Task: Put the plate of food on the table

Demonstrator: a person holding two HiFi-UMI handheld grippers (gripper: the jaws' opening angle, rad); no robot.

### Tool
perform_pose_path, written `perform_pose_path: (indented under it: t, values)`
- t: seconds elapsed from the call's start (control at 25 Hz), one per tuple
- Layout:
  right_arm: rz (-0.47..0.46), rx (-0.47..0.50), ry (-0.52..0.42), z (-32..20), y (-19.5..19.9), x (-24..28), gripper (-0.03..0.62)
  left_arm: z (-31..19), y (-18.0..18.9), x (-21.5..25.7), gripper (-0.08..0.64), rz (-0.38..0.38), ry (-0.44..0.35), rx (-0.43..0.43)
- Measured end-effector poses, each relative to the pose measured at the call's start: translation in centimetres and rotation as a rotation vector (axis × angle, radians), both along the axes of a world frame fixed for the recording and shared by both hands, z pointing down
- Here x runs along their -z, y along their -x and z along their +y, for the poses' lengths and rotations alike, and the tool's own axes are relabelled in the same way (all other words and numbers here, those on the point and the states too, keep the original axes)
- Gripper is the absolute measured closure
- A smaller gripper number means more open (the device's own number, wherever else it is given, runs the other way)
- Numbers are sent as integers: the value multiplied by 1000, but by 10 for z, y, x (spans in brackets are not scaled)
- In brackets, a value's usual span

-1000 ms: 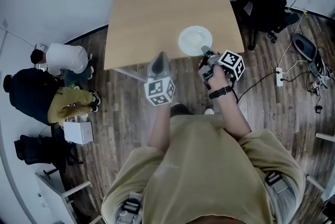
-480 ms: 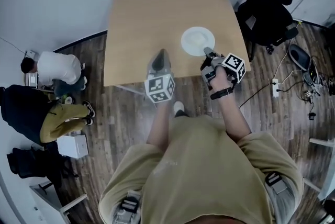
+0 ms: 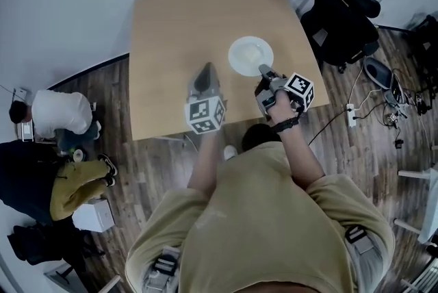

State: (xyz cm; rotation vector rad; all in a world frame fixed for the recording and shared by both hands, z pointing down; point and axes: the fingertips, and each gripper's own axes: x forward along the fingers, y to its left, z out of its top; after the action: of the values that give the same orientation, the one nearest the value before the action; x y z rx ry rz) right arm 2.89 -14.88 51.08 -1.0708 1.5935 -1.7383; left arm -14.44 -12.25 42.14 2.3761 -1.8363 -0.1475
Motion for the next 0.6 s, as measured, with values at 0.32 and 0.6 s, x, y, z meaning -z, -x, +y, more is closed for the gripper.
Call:
perform_pose_path:
  t: [0.32, 0.6]
  values:
    - [8, -38, 33, -63, -6, -44, 577, -69, 21, -33, 561, -3, 60, -11]
    - [22, -55, 82, -118, -14, -81, 577, -125, 25, -83, 561, -64, 156, 0]
